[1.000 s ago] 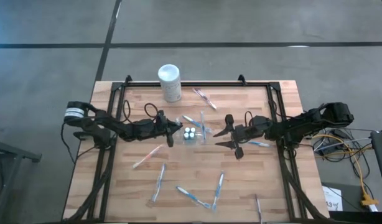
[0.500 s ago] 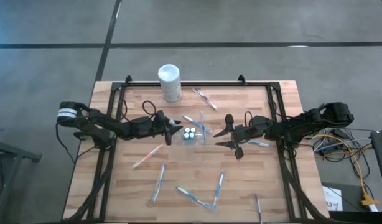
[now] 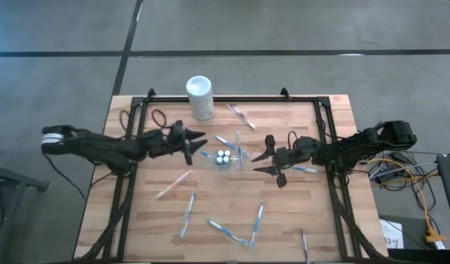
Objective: Pick & Place toothbrushing station
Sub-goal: Put the blue toothbrush into the transparent organizer
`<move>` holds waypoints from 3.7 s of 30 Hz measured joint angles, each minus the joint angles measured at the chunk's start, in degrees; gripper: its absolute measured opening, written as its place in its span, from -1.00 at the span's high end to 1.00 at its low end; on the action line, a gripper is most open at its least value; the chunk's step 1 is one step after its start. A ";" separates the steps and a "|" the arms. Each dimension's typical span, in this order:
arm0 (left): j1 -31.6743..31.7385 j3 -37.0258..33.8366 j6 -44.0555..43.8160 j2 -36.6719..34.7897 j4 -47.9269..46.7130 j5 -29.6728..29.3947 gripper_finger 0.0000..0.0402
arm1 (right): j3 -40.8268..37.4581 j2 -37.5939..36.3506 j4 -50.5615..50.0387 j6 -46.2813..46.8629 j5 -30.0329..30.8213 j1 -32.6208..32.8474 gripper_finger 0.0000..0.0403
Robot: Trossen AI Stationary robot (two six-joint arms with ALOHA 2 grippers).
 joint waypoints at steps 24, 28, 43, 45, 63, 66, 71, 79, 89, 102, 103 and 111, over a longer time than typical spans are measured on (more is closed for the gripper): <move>-0.24 -2.09 9.87 -42.44 -41.11 10.18 0.95 | 24.63 -8.67 -89.86 18.25 17.12 3.28 0.34; -0.24 -3.31 9.86 -42.52 -40.68 10.65 0.96 | 26.20 -8.59 -102.68 24.05 18.54 3.26 0.29; -0.27 -4.53 8.05 -42.46 -34.98 14.87 0.95 | 12.90 -8.48 -104.05 32.79 21.29 3.22 -0.13; -0.27 -4.52 8.05 -42.41 -34.98 15.20 0.96 | 10.87 -8.48 -102.00 32.87 21.35 3.06 -0.16; -0.27 -4.83 8.03 -42.28 -35.03 15.23 0.95 | 4.81 -6.80 -92.67 37.34 19.84 3.15 0.01; -0.27 -4.85 8.01 -42.27 -35.10 15.43 0.95 | 5.02 -4.77 -92.34 37.72 19.63 3.15 0.16; -0.27 -4.85 8.07 -42.13 -36.64 15.45 0.94 | 5.21 -2.24 -90.46 37.98 19.11 3.20 0.53; -0.27 -4.85 8.22 -42.13 -36.96 15.46 0.94 | 8.13 -3.68 -89.41 39.51 21.03 3.74 0.90; -0.31 -4.85 8.15 -42.13 -37.46 15.47 0.94 | 21.73 -6.95 -81.43 29.88 22.16 7.88 0.90; -0.34 -4.97 7.75 -42.13 -37.47 15.48 0.94 | 22.12 -3.33 -35.33 11.82 7.32 5.37 0.91; -0.37 -5.04 7.72 -42.14 -37.40 15.48 0.94 | 21.24 -2.35 -31.85 11.21 7.25 4.70 0.91; -0.38 -7.49 7.85 -42.18 -36.52 15.48 0.94 | 13.19 12.61 4.80 7.44 11.14 0.99 0.91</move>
